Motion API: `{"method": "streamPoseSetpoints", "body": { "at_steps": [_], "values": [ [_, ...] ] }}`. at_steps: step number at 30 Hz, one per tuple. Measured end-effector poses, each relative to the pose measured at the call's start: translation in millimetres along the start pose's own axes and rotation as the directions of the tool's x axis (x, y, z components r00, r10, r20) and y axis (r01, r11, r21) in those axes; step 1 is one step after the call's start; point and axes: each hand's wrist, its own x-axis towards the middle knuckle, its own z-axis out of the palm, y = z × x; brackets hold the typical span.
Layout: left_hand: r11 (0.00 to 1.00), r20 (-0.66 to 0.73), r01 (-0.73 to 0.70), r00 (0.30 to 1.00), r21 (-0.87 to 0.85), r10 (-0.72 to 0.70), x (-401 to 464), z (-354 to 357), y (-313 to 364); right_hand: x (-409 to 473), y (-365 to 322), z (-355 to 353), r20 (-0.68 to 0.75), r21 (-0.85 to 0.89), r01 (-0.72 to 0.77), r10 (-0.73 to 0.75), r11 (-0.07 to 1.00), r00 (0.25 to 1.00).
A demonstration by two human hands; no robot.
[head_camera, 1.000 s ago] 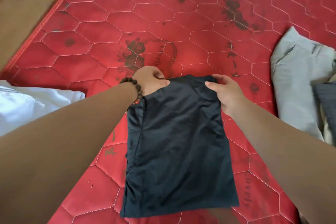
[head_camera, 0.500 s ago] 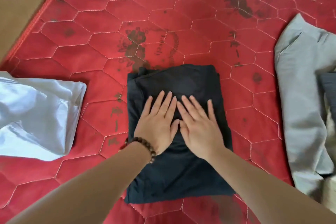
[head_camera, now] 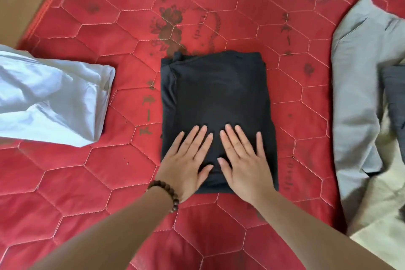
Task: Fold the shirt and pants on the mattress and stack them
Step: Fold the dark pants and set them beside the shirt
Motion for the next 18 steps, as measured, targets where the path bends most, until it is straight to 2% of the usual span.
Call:
{"method": "streamPoseSetpoints", "body": {
  "at_steps": [5,11,15,18],
  "values": [
    [0.999,0.047,0.037,0.998,-0.018,-0.036,-33,-1,-22,-34,31,-7,0.051,-0.018,-0.099,0.099,0.995,0.994],
    [0.995,0.079,-0.096,0.992,0.02,0.094,-50,-5,-17,-57,28,-14,0.116,-0.062,0.143,-0.135,0.988,0.984],
    [0.99,0.013,-0.105,0.995,0.094,0.104,-41,-11,-22,-50,27,-18,0.042,-0.143,0.155,-0.151,0.977,0.988],
    [0.993,0.071,-0.102,0.993,0.063,0.097,-39,-16,-27,-46,27,-25,0.022,-0.059,0.101,-0.099,0.993,0.995]
  ]
}}
